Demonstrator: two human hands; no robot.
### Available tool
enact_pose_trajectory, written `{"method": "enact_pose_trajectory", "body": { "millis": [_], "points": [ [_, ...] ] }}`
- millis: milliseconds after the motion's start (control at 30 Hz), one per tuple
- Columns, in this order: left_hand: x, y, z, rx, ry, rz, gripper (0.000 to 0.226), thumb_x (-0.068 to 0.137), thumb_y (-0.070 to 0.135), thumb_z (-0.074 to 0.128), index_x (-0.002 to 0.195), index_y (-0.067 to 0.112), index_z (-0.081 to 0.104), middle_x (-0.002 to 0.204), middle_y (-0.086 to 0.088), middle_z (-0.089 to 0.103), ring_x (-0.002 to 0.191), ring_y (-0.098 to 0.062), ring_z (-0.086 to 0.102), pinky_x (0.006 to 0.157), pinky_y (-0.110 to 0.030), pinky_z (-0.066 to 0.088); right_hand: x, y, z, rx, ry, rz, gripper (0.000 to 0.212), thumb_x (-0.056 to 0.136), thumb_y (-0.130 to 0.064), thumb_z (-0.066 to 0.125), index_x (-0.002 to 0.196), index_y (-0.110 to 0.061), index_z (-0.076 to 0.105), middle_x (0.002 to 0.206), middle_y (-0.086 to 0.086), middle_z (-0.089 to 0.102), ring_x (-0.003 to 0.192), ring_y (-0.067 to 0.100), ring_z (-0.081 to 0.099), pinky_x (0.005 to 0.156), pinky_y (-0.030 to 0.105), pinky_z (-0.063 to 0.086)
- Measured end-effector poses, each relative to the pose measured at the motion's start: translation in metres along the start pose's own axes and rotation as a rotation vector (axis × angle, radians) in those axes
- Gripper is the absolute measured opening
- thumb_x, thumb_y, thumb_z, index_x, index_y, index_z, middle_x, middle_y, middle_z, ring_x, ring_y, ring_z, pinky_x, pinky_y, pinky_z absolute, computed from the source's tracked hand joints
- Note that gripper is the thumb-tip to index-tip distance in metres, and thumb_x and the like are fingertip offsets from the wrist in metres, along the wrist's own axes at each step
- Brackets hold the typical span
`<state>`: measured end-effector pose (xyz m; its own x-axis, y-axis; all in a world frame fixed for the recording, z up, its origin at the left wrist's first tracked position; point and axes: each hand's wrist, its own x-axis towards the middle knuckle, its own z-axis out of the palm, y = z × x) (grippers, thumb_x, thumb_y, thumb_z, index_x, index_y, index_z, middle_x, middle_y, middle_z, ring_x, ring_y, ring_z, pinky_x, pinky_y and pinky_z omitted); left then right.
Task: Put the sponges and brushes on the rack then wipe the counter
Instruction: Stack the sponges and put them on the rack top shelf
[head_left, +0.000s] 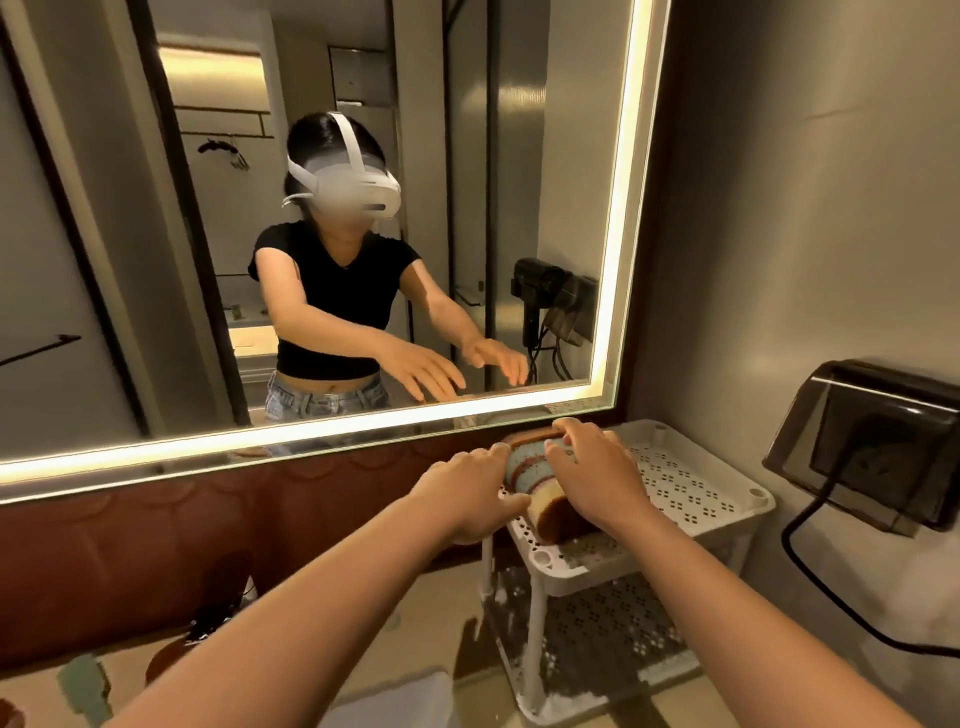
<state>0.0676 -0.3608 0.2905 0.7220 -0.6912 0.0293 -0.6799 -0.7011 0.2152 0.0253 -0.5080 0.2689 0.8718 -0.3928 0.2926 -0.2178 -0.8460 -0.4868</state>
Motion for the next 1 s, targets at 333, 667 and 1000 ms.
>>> {"method": "enact_pose_trajectory", "body": {
  "millis": [333,667,1000],
  "points": [
    [-0.116,-0.088,-0.043,0.065,-0.299,-0.095,0.053,0.093,0.050,0.043,0.138,0.023,0.037,0.134,-0.001,0.052,0.119,-0.018,0.050,0.102,-0.034,0.041,-0.045,-0.105,0.013,-0.034,-0.504,-0.358,0.034,0.094,-0.038,0.045,0.122,-0.021,0.057,0.116,0.000,0.063,0.103,0.012,0.057,0.091,0.029,0.048],
    [-0.236,-0.175,-0.041,-0.044,-0.358,-0.334,0.050,0.095,0.046,0.042,0.136,0.018,0.041,0.132,-0.003,0.054,0.116,-0.020,0.052,0.097,-0.031,0.042,-0.104,-0.218,0.077,-0.238,-0.928,-0.607,0.034,0.096,-0.036,0.045,0.124,-0.020,0.056,0.125,0.001,0.058,0.112,0.018,0.054,0.096,0.030,0.042],
    [-0.351,-0.273,-0.026,-0.156,-0.386,-0.633,0.048,0.095,0.044,0.042,0.136,0.019,0.040,0.134,-0.003,0.050,0.116,-0.019,0.050,0.094,-0.029,0.040,-0.140,-0.307,0.169,-0.369,-1.023,-0.723,0.038,0.096,-0.034,0.045,0.127,-0.015,0.053,0.128,0.006,0.057,0.113,0.024,0.054,0.098,0.035,0.044]
  ]
}}
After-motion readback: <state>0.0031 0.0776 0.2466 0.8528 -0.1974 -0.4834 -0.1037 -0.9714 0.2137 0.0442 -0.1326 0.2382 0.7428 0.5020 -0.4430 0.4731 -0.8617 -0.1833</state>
